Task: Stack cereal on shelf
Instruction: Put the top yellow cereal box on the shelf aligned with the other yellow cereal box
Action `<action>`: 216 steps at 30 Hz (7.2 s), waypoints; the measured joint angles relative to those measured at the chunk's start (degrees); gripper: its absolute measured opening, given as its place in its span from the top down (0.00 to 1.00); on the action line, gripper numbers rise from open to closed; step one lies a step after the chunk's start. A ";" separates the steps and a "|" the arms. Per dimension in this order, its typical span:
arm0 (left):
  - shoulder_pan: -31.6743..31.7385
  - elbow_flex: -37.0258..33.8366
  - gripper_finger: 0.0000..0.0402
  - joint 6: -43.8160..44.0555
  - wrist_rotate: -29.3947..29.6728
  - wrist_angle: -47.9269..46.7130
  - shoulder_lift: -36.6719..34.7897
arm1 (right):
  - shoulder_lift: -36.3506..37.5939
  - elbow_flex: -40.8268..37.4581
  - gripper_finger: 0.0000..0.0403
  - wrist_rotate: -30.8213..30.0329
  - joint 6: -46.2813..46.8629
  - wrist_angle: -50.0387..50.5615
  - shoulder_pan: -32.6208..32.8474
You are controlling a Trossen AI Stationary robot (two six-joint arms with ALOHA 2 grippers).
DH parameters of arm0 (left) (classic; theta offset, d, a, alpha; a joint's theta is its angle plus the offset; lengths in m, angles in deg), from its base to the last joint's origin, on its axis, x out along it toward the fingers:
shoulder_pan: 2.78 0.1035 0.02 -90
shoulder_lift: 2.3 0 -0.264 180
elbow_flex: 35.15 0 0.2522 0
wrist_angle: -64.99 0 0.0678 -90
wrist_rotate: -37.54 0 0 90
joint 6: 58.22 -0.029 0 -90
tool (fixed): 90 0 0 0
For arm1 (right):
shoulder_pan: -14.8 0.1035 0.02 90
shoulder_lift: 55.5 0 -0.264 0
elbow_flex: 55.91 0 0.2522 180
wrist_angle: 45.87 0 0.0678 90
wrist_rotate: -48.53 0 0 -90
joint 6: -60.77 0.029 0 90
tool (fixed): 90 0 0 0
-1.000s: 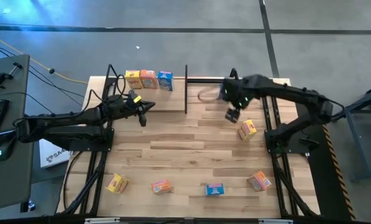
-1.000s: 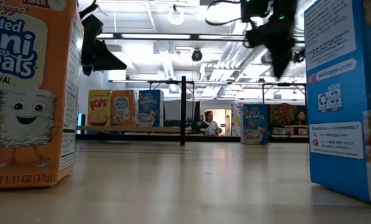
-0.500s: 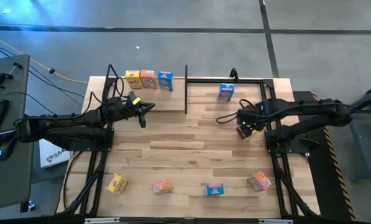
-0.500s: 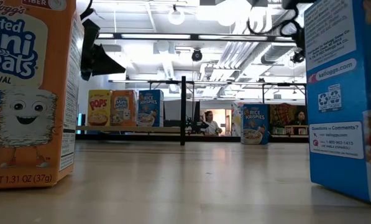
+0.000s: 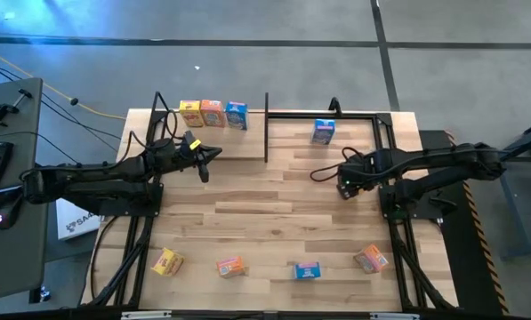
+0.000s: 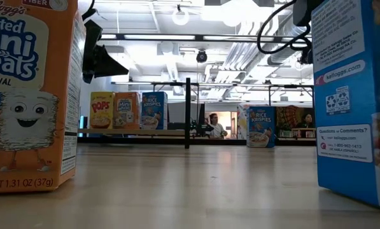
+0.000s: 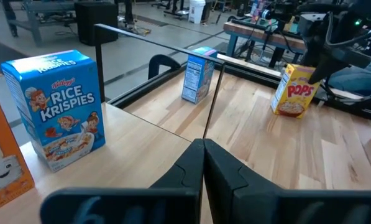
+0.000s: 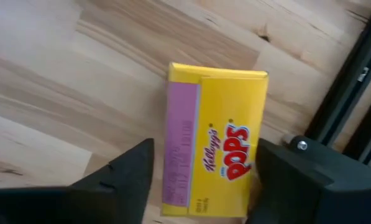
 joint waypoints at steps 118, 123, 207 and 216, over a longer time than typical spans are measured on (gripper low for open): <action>-4.13 26.40 0.38 -3.67 -9.49 -45.46 11.40 | -14.88 -6.11 1.00 9.18 -73.99 -84.61 -2.46; -4.47 32.89 0.34 -8.33 -13.10 -49.13 17.57 | -14.88 -8.12 1.00 13.55 -73.93 -88.77 -4.01; 24.14 49.72 0.61 -48.36 4.95 -76.96 29.35 | -14.88 -19.47 1.00 16.61 -71.33 -104.94 -8.33; 25.90 49.72 0.51 -48.65 5.68 -76.56 30.78 | -14.88 -19.47 1.00 16.61 -71.47 -104.81 -8.33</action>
